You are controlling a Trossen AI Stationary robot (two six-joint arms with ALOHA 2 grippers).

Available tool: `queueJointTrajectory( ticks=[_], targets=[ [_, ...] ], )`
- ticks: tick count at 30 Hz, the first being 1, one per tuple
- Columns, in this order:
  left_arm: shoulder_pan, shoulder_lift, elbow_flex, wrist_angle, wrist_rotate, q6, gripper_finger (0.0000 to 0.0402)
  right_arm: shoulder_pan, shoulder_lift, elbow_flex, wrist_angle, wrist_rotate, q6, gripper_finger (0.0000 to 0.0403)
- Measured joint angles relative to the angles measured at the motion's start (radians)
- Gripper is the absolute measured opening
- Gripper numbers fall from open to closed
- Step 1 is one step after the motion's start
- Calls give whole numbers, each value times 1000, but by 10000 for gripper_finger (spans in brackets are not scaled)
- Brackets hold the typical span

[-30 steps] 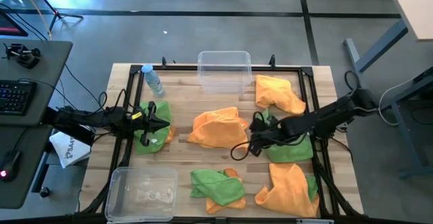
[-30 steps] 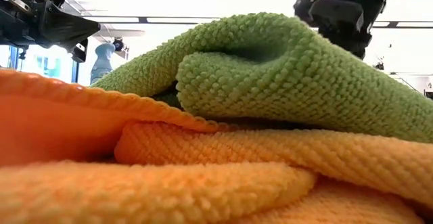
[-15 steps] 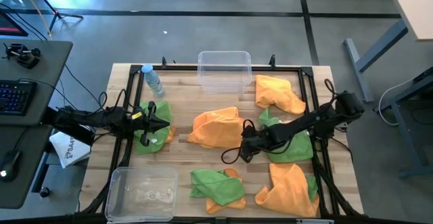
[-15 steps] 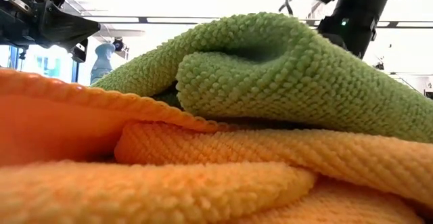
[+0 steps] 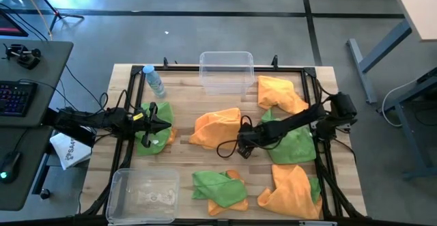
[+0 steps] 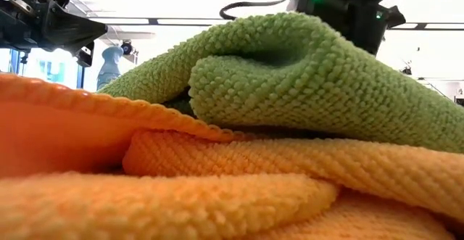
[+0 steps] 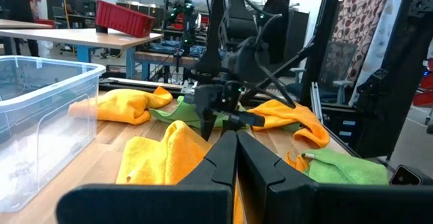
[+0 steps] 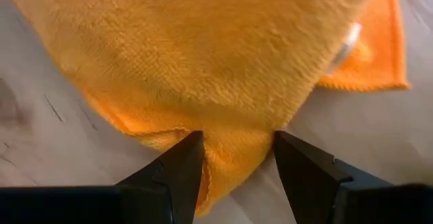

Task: Sort microfiber towel by color & place in baskets
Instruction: Put the orange towel into the top transparent bin

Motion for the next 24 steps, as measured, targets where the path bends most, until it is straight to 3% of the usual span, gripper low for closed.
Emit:
queueJointTrajectory(
  ticks=[5, 11, 16, 24],
  targets=[
    [0, 0, 0, 0, 0, 0, 0, -3, 32, 3, 16, -39, -67, 145],
    [0, 0, 0, 0, 0, 0, 0, 2, -14, 4, 9, -110, -119, 16],
    [0, 0, 0, 1, 0, 0, 0, 0, -143, 46, -31, -127, -146, 19],
    [0, 0, 0, 0, 0, 0, 0, 4, -372, 131, -91, 62, -179, 6]
  ],
)
